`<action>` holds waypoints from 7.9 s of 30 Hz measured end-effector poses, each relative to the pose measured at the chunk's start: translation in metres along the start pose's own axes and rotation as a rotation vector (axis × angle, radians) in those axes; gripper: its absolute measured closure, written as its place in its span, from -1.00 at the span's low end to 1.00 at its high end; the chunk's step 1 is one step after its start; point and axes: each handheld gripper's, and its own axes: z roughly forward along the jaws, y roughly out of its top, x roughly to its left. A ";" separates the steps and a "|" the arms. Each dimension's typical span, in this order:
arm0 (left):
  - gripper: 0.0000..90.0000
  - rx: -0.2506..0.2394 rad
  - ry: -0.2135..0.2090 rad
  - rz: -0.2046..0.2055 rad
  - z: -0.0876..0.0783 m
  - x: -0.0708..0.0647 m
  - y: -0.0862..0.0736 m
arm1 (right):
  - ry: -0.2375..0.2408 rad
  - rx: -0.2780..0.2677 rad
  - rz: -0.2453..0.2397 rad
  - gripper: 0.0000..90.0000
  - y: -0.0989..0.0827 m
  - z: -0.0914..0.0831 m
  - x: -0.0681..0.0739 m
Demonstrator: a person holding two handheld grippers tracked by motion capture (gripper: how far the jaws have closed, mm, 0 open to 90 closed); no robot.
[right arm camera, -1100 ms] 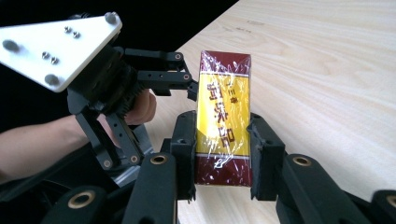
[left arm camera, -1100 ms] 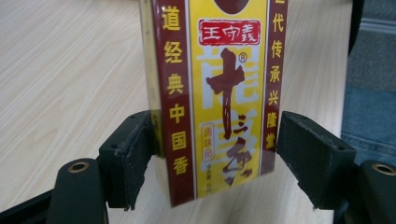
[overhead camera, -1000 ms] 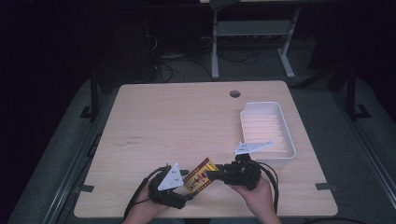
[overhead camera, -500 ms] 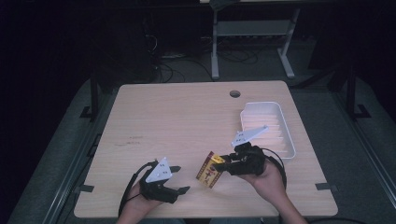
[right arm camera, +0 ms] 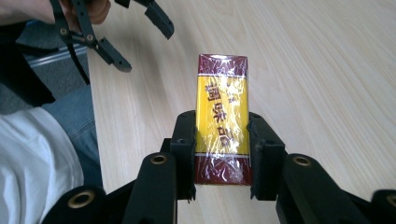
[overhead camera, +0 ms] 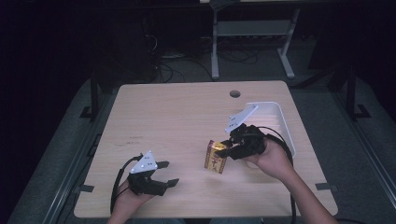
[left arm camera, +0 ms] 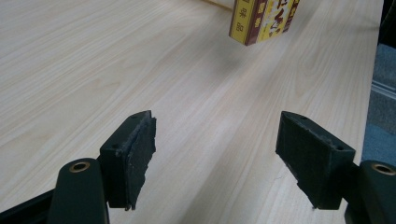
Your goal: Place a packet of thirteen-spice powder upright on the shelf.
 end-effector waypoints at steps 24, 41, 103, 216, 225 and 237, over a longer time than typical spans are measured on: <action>-0.40 -0.011 0.032 -0.046 -0.010 0.014 -0.007 | -0.115 0.194 -0.283 0.49 0.025 -0.032 -0.040; -0.42 -0.015 0.030 -0.078 -0.010 0.020 -0.011 | -0.175 0.255 -0.359 0.49 0.019 -0.049 -0.076; -0.41 -0.031 0.021 -0.079 -0.012 0.019 -0.009 | -0.174 0.346 -0.245 0.28 -0.043 -0.061 -0.117; -0.41 -0.035 0.028 -0.073 -0.015 0.020 -0.009 | -0.034 0.023 -0.073 -0.24 -0.098 -0.031 -0.007; -0.41 -0.027 0.036 -0.068 -0.017 0.022 -0.010 | 0.007 0.013 -0.061 -0.28 -0.089 -0.001 0.004; -0.41 -0.022 0.039 -0.064 -0.017 0.022 -0.010 | 0.087 0.009 -0.060 -0.32 -0.075 0.037 0.017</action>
